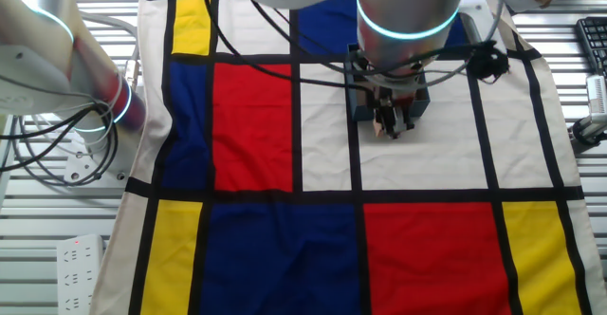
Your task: Take everything out of the gift box
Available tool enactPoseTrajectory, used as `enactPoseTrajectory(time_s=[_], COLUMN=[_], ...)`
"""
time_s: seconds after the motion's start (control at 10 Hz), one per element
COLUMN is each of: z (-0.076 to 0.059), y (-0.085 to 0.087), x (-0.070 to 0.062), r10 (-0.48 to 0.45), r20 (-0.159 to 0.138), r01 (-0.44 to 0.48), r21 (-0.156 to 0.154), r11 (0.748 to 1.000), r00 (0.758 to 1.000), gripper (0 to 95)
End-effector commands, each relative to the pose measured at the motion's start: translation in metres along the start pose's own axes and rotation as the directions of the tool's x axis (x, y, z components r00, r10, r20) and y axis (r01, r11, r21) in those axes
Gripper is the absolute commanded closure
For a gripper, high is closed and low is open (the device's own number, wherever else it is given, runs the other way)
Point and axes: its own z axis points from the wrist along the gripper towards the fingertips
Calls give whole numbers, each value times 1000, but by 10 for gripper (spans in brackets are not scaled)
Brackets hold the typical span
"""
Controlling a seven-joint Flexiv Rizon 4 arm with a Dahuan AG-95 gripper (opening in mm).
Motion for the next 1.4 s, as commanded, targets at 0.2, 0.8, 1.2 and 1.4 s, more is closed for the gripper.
enactPoseTrajectory(time_s=[0.2, 0.8, 1.2, 1.4], z=[1, 36, 37, 37], y=[0, -2, -2, -2], x=[1, 4, 5, 5], r10=[-3, 13, -43, -50], r20=[5, -40, -27, -24], r01=[3, -14, 43, 50], r21=[-5, -12, -6, -5], r11=[1000, 1000, 999, 999], r00=[1000, 999, 999, 998], gripper=[950, 950, 380, 380])
